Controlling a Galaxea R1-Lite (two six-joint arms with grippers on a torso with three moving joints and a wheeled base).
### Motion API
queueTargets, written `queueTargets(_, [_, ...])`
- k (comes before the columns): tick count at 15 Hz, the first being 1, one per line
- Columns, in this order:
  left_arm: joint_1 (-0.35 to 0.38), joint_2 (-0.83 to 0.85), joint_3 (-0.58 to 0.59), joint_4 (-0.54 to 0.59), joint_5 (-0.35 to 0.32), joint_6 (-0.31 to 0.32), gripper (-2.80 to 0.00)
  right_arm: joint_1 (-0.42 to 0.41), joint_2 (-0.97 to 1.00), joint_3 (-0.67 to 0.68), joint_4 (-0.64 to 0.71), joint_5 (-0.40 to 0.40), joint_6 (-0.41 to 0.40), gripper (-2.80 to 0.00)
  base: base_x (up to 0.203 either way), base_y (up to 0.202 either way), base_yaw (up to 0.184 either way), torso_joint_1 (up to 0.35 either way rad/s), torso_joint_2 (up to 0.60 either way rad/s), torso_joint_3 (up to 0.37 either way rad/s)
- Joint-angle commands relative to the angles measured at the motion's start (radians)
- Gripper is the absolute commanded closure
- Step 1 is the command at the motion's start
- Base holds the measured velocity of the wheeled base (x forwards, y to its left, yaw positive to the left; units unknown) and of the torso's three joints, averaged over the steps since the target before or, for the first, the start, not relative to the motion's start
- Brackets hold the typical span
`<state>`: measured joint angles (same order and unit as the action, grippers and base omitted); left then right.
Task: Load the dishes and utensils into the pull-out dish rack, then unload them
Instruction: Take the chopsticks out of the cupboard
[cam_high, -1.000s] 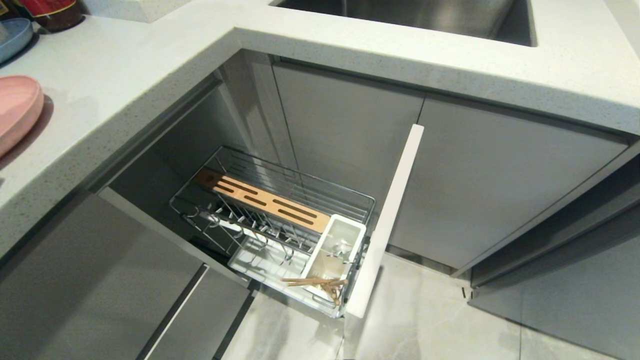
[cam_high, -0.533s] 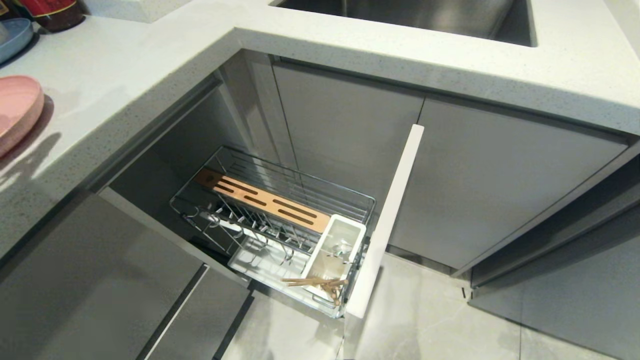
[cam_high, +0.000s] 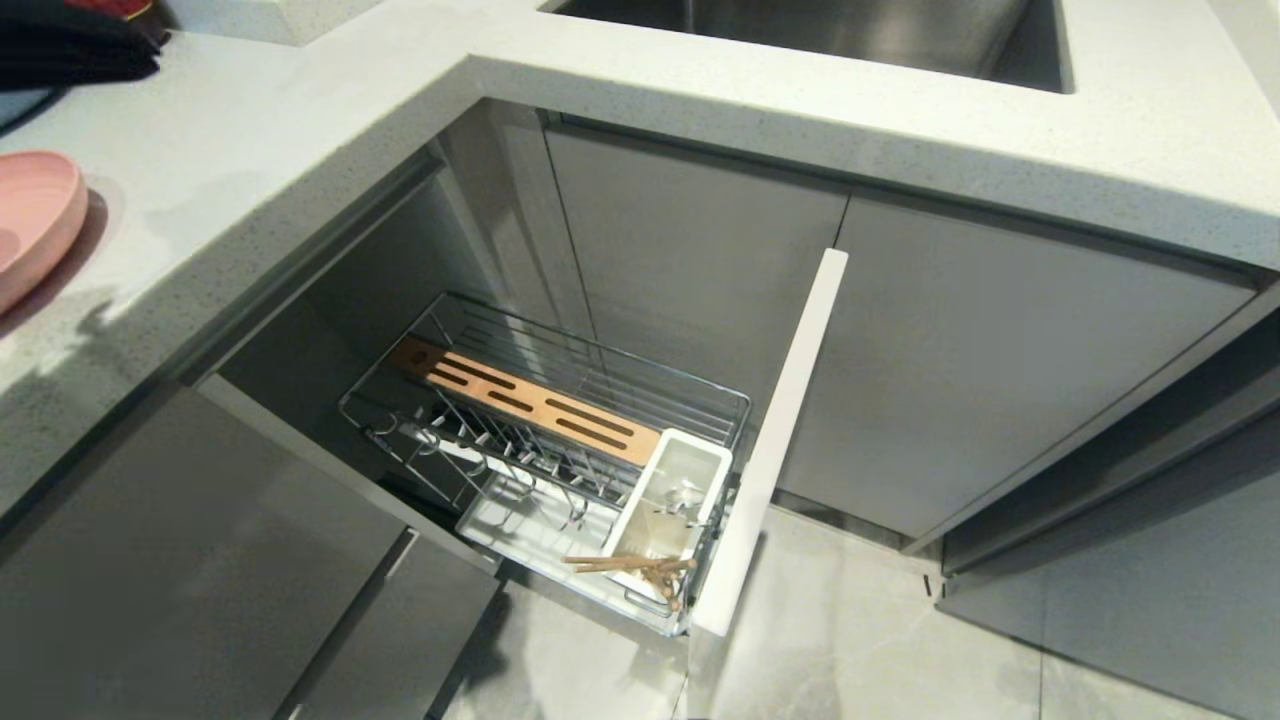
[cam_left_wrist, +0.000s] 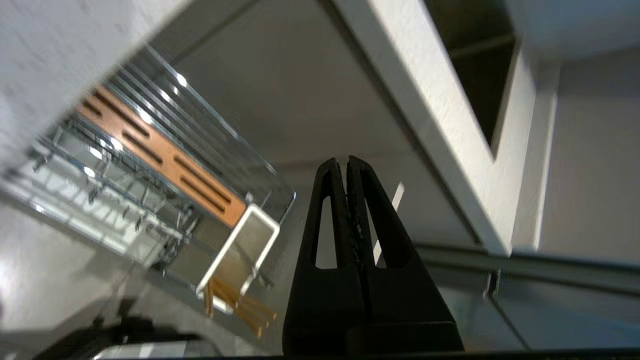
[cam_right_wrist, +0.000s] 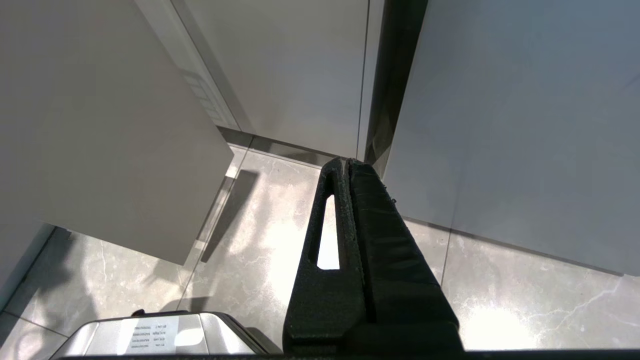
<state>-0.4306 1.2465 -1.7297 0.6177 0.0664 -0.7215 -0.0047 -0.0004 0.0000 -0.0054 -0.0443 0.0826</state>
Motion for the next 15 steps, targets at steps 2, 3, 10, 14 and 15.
queueTargets(2, [-0.085, 0.070, 0.021, 0.048, 0.006, -0.001, 0.00, 0.000, -0.004, 0.000, -0.001, 0.000, 0.000, 0.00, 0.000, 0.000, 0.000, 0.000, 0.00, 0.000])
queueTargets(3, [-0.117, 0.093, 0.021, 0.080, 0.011, 0.000, 0.00, 0.000, -0.004, 0.000, -0.001, 0.000, 0.000, 0.00, 0.000, 0.000, 0.000, 0.000, 0.00, 0.000])
queueTargets(10, [-0.230, 0.287, 0.004, 0.421, 0.025, 0.138, 0.00, 0.000, -0.004, 0.000, -0.001, 0.000, 0.000, 0.00, 0.000, 0.000, 0.000, 0.000, 0.00, 0.000])
queueTargets(14, [-0.250, 0.438, -0.021, 0.557, 0.010, 0.159, 0.00, -0.001, -0.004, 0.000, -0.001, 0.000, 0.000, 0.00, 0.000, 0.000, 0.000, 0.000, 0.00, 0.000])
queueTargets(15, [-0.252, 0.477, -0.028, 0.572, -0.013, 0.159, 0.00, 0.000, -0.004, 0.000, -0.001, 0.000, 0.000, 0.00, 0.000, 0.000, 0.000, 0.000, 0.00, 0.000])
